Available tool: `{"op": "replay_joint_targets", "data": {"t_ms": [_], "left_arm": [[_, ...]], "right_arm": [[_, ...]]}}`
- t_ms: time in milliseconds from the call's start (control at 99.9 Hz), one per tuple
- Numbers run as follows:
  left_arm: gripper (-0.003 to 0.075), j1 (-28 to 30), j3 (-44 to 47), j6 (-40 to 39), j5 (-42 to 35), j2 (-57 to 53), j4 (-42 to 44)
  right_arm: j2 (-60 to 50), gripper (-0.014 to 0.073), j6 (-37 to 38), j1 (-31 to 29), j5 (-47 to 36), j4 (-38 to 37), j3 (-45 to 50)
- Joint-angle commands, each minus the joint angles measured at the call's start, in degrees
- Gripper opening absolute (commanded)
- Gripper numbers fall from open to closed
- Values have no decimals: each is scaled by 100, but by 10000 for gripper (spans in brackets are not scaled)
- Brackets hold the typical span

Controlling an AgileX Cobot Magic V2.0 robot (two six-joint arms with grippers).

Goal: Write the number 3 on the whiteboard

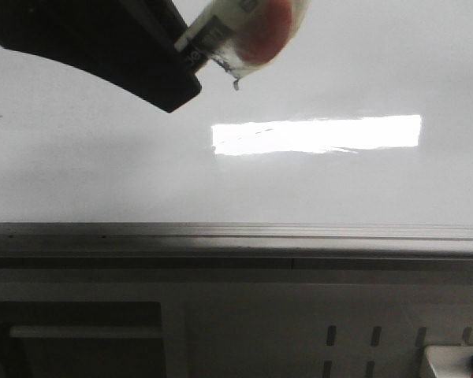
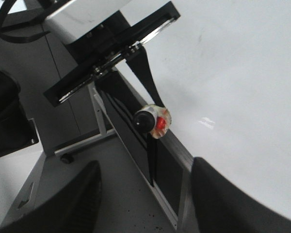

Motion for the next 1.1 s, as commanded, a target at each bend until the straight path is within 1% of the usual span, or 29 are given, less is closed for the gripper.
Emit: {"op": "replay_joint_targets", "data": {"t_ms": [0,120,370,520,620,791,871,1001,1091], "left_arm": [[-20,-54,-205,-3,-294,-139,-72],[-20,-54,-205,-3,-294,-139,-63],[-20,-54,-205,-3,-269,-139,-63],[-20,-54,-205,-3,-269,-139,-63],[-20,-54,-205,-3,-269,-139,-63],[-20,-54,-205,-3,-261,-139,-63],[-20,-54,-205,-3,-256,-139,-74],[-20,-54,-205,-3,-247,-139,-85],[-20,-54,-205,-3,-247,-139,-96]], "right_arm": [[333,402,-201,157,-323,171,-271],[711,443,-201,330,-296,182,-491],[1301,443,-201,808,-313,245,-945],[1619,442,-201,1094,-328,272,-1010],[1829,442,-201,1271,-537,309,-1019],[2152,442,-201,1503,-1132,309,-1019],[2302,435,-201,1540,-1166,334,-1019],[2561,433,-201,1540,-1127,654,-1019],[2712,381,-201,1540,-1127,831,-1019]]}}
